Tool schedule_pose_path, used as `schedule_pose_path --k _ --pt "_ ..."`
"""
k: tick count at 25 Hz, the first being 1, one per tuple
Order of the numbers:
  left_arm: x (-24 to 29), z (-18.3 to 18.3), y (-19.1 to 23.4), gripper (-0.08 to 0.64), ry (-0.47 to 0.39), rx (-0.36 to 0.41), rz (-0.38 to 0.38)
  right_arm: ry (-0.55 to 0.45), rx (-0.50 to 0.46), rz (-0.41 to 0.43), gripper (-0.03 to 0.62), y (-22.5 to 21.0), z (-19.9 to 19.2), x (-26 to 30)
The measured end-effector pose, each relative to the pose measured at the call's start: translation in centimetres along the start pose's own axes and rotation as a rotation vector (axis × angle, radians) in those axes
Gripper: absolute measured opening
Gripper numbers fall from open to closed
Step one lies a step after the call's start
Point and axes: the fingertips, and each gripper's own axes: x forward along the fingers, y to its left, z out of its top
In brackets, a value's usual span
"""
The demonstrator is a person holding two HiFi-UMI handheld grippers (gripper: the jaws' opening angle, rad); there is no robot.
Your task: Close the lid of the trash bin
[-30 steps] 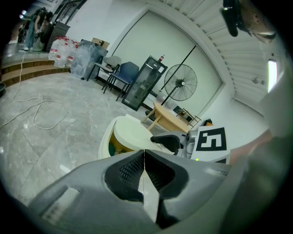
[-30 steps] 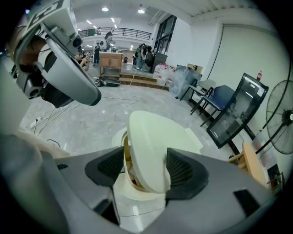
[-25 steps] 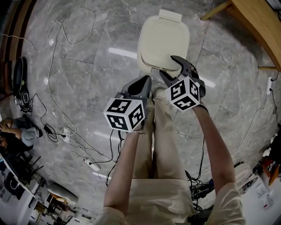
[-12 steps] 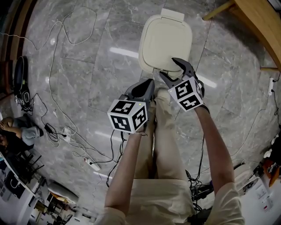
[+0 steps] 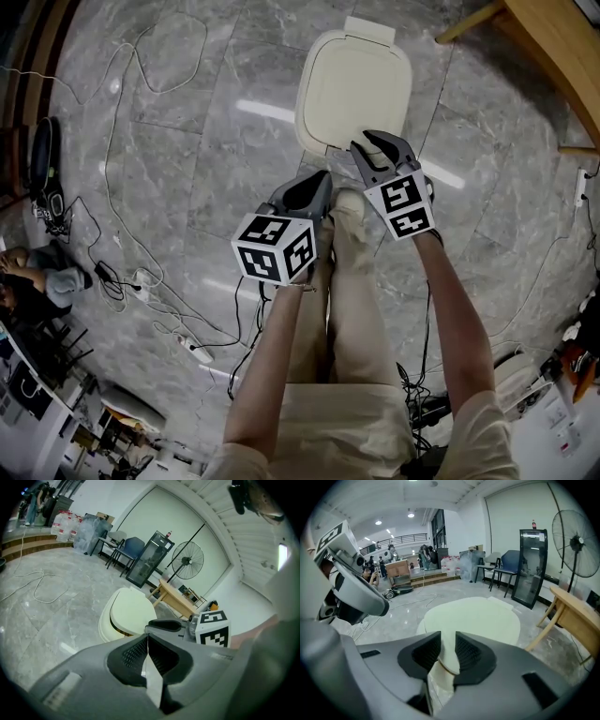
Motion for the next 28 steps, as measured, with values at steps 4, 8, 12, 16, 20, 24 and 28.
schedule_pose_path --k 4,8,12,16,20,24,28 --pt "0.4 -0.2 0.2 0.023 -0.003 -0.004 0.004 0.005 -0.018 -0.035 0.023 -0.7 -0.5 0.3" --pt "1.0 -0.2 0.3 0.023 -0.009 -0.010 0.009 0.016 -0.030 -0.038 0.009 -0.8 -1.0 0.8" --pt "1.3 -0.2 0.4 0.023 -0.013 -0.017 0.011 0.020 -0.045 -0.039 0.008 -0.7 -1.1 0.8" --pt "1.8 -0.3 0.6 0.023 -0.012 -0.020 0.014 0.025 -0.067 -0.040 0.006 -0.8 -1.3 0.9" --pt "2.0 -0.2 0.9 0.023 -0.010 -0.022 0.018 0.040 -0.090 -0.034 0.006 -0.7 -1.6 1.4" --pt "2.1 0.0 1.1 0.023 -0.012 -0.020 0.022 0.035 -0.092 -0.033 0.006 -0.6 -1.6 1.4" --pt "2.1 0.2 1.1 0.023 -0.001 -0.010 0.027 0.055 -0.052 -0.020 0.006 -0.7 -1.7 1.5"
